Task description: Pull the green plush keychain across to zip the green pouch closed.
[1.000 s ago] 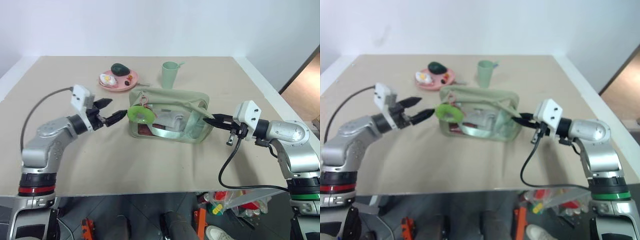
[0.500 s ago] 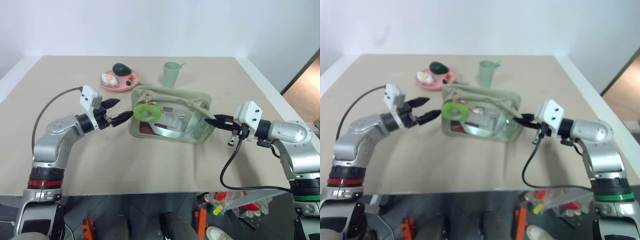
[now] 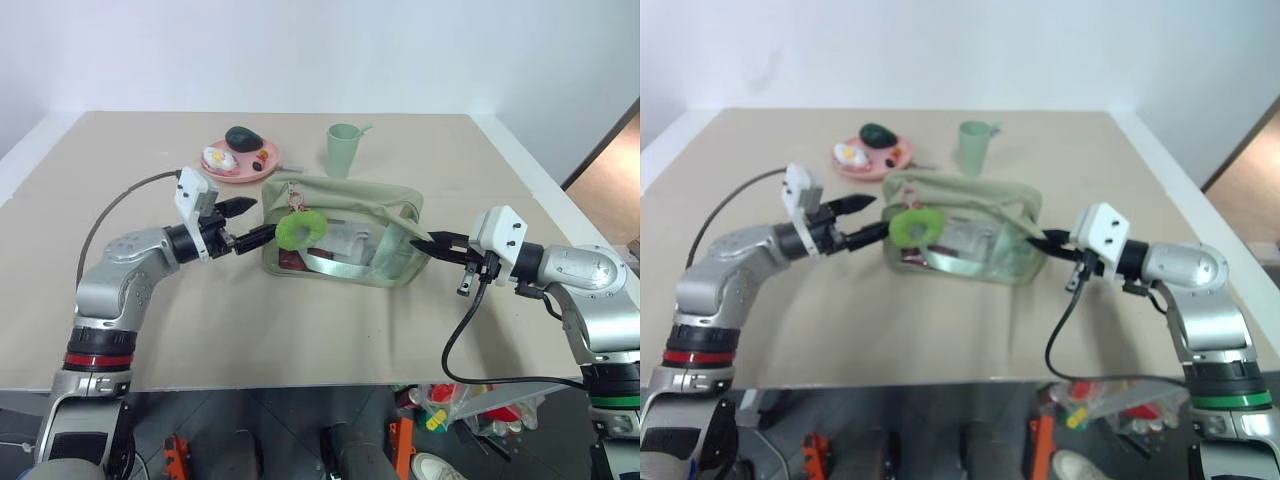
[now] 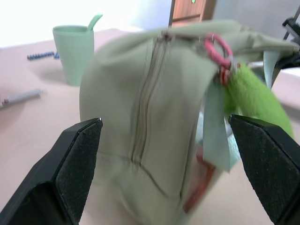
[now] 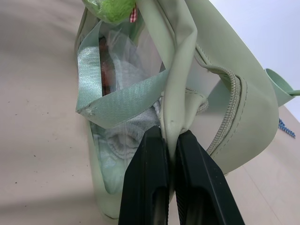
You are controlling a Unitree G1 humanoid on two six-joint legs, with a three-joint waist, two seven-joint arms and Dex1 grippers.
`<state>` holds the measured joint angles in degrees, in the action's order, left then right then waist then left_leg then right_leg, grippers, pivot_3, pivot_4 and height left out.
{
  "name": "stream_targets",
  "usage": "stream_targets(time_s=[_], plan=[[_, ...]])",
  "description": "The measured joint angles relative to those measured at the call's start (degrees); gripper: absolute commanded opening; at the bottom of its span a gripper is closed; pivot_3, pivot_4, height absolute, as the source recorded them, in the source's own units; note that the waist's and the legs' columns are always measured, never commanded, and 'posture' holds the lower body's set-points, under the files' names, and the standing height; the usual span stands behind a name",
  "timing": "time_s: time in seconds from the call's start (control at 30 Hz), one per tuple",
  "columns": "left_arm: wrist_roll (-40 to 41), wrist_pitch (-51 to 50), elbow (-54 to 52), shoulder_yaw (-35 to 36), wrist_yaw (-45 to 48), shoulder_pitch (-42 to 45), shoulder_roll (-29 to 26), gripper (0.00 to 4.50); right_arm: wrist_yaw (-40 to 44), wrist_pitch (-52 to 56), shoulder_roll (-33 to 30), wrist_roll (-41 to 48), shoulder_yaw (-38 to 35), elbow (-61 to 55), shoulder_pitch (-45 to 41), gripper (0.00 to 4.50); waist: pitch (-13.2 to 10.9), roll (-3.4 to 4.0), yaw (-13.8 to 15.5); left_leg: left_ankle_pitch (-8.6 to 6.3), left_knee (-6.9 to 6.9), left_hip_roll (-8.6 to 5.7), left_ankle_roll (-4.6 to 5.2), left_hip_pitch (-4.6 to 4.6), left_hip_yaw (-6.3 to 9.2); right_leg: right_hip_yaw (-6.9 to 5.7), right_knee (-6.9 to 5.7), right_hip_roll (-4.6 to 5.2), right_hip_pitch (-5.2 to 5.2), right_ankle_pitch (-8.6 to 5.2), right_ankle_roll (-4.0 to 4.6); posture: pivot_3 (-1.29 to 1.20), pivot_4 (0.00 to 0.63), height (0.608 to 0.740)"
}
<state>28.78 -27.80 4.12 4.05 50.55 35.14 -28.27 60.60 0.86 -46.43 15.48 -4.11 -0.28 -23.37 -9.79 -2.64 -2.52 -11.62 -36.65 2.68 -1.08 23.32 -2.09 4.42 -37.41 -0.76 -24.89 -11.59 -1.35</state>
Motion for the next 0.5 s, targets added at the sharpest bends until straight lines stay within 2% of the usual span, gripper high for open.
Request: stream_targets(time_s=[0.1, 0.13, 0.47, 0.5], plan=[[-0.8, 1.1, 2.0, -0.6, 0.6, 1.6, 0.3, 4.47, 0.0, -0.2, 0.0, 0.0, 0.0, 0.0, 0.0, 0.00, 0.0, 0.00, 0.0, 0.00, 0.00, 0.00, 0.00, 0.00, 0.00, 0.00, 0.00, -0.01, 0.00, 0.00, 0.00, 0.00, 0.150, 0.740], [-1.0, 1.7, 2.3, -1.0, 1.1, 1.8, 0.4, 4.23, 0.0, -0.3, 0.0, 0.0, 0.0, 0.0, 0.0, 0.00, 0.0, 0.00, 0.0, 0.00, 0.01, 0.00, 0.00, 0.00, 0.00, 0.00, 0.00, -0.01, 0.00, 0.00, 0.00, 0.00, 0.150, 0.740], [-2.2, 4.4, 4.7, -1.8, 2.8, 2.8, 2.1, 0.98, 0.0, -0.8, 0.0, -0.1, 0.0, 0.5, 0.0, 0.00, 0.0, 0.00, 0.0, 0.00, 0.01, 0.00, 0.00, 0.01, 0.01, -0.01, 0.00, -0.01, 0.00, 0.00, 0.00, 0.00, 0.150, 0.740], [-2.3, 4.7, 4.8, -1.8, 2.8, 3.0, 2.1, 0.50, 0.0, -0.8, 0.0, -0.1, 0.0, 0.5, -0.1, 0.00, 0.0, 0.00, 0.0, 0.00, 0.01, 0.00, 0.00, 0.00, 0.01, 0.00, 0.00, 0.00, 0.00, 0.00, 0.00, 0.00, 0.150, 0.740]])
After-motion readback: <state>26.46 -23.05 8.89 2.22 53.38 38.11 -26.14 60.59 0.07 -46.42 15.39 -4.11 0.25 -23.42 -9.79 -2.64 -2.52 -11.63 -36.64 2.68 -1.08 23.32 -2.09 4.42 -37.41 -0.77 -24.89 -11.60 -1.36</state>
